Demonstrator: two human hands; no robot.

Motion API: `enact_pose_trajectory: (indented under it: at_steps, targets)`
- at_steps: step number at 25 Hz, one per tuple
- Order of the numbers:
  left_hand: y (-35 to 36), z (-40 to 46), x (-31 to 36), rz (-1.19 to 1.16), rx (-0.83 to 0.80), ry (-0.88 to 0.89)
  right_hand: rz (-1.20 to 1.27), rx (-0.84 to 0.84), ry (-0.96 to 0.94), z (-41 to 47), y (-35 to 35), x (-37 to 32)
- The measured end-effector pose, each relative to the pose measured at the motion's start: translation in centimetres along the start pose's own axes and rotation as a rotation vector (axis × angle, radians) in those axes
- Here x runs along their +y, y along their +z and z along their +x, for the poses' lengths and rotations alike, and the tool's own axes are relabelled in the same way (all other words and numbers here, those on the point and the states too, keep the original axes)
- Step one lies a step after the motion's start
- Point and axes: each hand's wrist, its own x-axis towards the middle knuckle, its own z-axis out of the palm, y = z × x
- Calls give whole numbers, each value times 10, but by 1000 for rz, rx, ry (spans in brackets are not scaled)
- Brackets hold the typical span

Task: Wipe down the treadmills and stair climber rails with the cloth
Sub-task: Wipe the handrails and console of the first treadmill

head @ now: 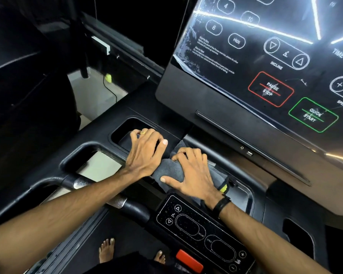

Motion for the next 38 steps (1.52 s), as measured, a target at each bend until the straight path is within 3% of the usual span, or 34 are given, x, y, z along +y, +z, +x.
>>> enact_pose_trajectory:
  at_steps: [11, 15, 20, 25, 33, 38]
  targets:
    - [-23, -3, -6, -237, 25, -47, -99, -68, -235, 19, -2, -12]
    - [-47, -2, -35, -190, 35, -96, -150, -121, -300, 35, -5, -27]
    - [-87, 7, -78, -121, 190, -273, -221, -171, -394, 64, -2, -62]
    - [-118, -3, -107, -39, 289, -371, -331, -164, -361, 86, 21, -103]
    - [-123, -25, -114, 90, 280, -432, -379, -48, -303, 126, 48, -169]
    - [-118, -29, -105, 122, 240, -416, -397, -29, -351, 131, 52, -171]
